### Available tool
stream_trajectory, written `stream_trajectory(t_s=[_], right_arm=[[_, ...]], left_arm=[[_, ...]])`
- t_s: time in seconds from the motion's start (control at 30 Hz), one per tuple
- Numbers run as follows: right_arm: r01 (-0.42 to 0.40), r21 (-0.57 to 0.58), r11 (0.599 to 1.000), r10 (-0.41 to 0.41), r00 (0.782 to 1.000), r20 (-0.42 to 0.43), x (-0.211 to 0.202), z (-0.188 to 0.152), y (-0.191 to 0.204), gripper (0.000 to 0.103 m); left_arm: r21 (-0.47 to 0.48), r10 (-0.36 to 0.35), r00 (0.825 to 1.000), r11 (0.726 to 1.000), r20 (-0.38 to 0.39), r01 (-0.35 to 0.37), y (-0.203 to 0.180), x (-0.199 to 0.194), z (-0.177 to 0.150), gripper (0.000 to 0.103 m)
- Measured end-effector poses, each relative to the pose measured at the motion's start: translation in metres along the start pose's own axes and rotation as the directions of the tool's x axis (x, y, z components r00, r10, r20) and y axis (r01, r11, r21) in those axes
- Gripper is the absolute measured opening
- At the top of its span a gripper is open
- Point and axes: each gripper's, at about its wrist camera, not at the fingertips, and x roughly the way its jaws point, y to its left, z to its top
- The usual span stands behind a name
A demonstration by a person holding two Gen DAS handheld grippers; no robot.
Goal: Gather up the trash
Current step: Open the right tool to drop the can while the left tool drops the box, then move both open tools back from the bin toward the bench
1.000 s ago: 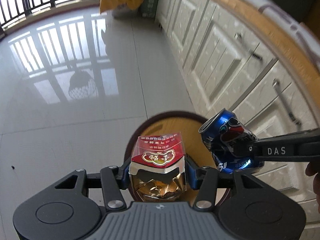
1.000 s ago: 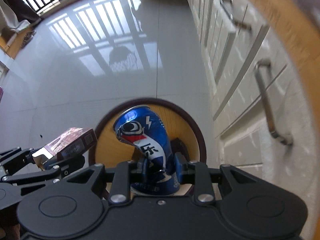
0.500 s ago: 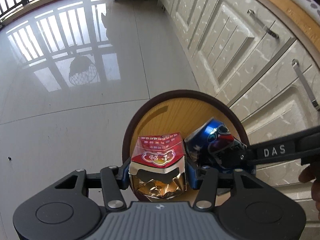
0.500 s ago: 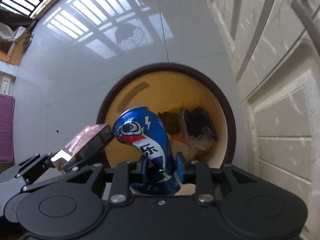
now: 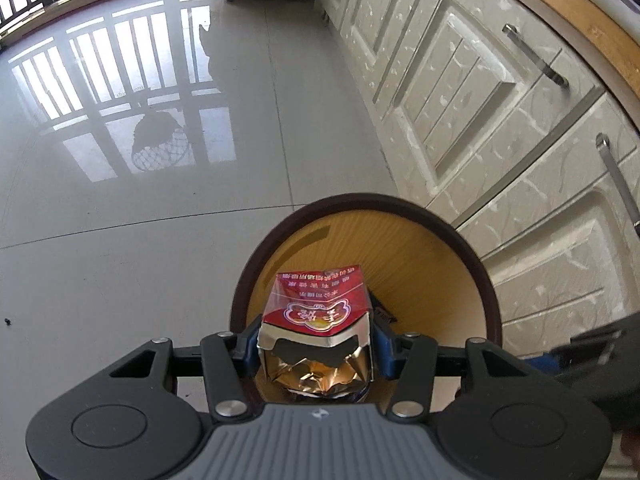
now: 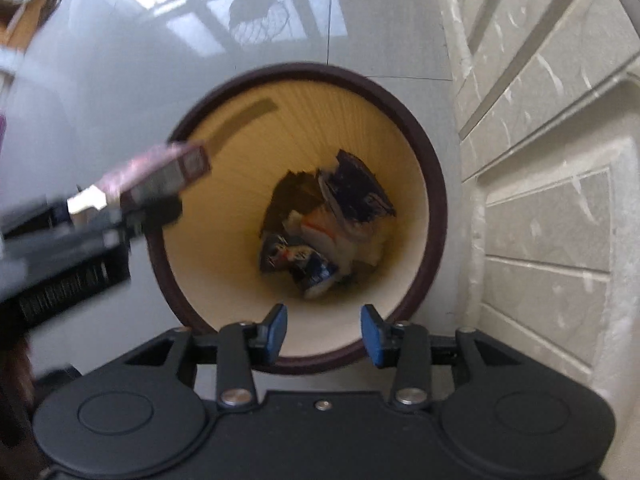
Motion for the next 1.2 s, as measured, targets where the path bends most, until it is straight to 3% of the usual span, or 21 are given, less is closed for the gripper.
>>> stream_trajectory(t_s=[0.13, 0.23, 0.6, 0.8, 1.2], right_arm=[[0.005, -0.032, 0.999, -0.005, 1.000, 0.005, -0.002, -0.002, 0.000, 0.053], [0.005, -0.061, 0.998, -0.004, 1.000, 0.028, -0.006, -0.004, 0.001, 0.065], [0.043, -0.127, 0.991, -0.032, 0.996, 0.085, -0.018, -0.008, 0.004, 0.082], [0.062, -0.097, 0.993, -0.049, 0.991, 0.126, -0.029, -0.010, 0.001, 0.094], [0.088, 0.004, 0.996, -0.087, 0.976, 0.201, -0.063, -0.019, 0.000, 0.103]], left_arm=[[-0.028, -0.044, 0.999, 0.999, 0.014, 0.045, -0.004, 0.005, 0.007, 0.057], [-0.038, -0.023, 1.000, 0.999, 0.020, 0.023, -0.006, 0.006, 0.010, 0.083], [0.000, 0.045, 0.997, 0.999, -0.068, -0.045, -0.001, 0.005, 0.000, 0.095], [-0.005, 0.055, 0.995, 0.998, -0.083, -0.056, 0.003, -0.006, -0.004, 0.102], [-0.007, 0.111, 0.990, 0.994, -0.090, -0.112, 0.016, -0.039, -0.012, 0.103]])
